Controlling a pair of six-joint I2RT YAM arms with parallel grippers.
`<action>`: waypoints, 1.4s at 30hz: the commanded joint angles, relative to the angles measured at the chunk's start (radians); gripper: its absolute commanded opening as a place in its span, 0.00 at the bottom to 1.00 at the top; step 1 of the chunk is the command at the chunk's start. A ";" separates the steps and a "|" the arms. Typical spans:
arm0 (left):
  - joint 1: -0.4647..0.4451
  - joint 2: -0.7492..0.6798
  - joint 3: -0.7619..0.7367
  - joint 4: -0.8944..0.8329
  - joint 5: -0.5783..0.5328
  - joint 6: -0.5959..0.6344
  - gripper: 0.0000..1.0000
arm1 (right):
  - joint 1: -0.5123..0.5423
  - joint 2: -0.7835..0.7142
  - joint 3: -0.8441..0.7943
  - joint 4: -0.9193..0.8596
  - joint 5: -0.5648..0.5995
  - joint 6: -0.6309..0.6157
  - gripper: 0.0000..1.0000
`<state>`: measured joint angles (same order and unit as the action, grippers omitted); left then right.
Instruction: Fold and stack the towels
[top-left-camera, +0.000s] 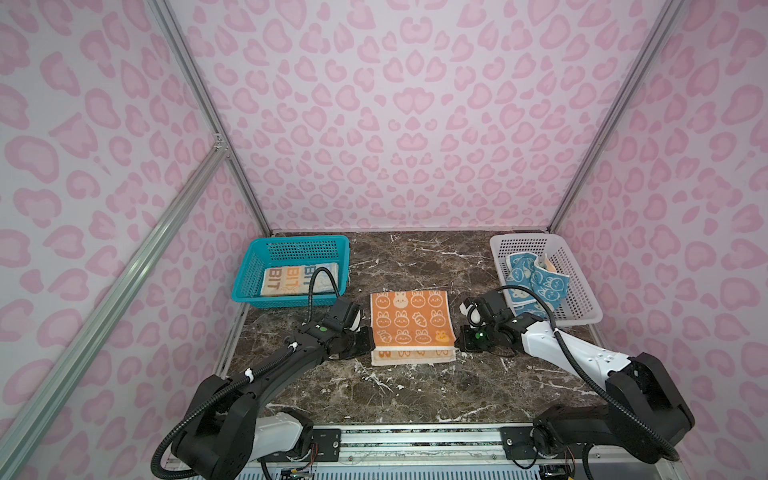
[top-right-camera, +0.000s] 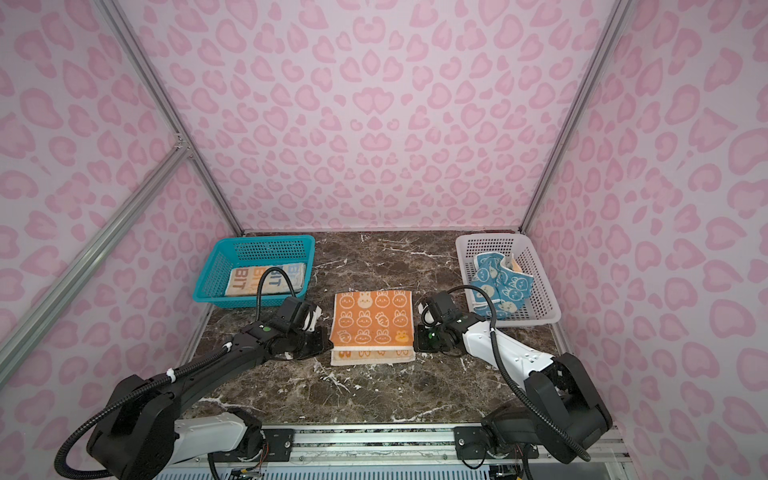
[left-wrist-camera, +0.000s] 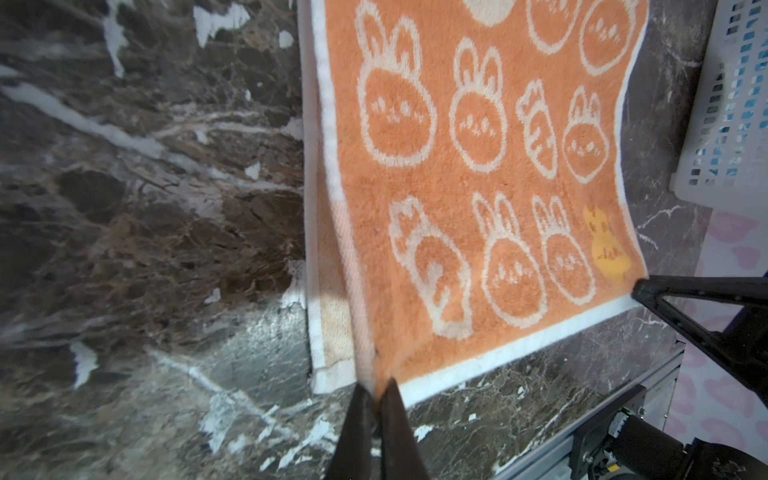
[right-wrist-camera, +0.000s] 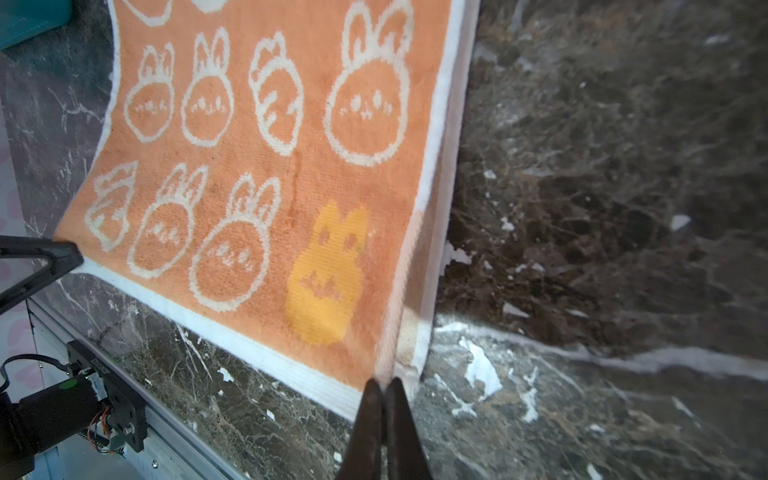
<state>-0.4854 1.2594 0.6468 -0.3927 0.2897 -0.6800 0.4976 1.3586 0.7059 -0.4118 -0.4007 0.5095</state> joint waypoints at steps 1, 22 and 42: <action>-0.003 -0.002 -0.040 -0.013 -0.023 -0.019 0.03 | 0.008 0.021 -0.040 -0.011 0.045 0.019 0.00; -0.032 0.144 -0.072 0.066 -0.028 -0.010 0.03 | 0.022 0.127 -0.080 0.094 0.049 0.053 0.00; -0.032 0.174 -0.033 0.050 -0.051 0.008 0.03 | 0.020 0.139 -0.055 0.089 0.059 0.050 0.00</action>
<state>-0.5179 1.4044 0.6018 -0.3309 0.2878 -0.6823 0.5190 1.4780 0.6537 -0.3031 -0.3958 0.5575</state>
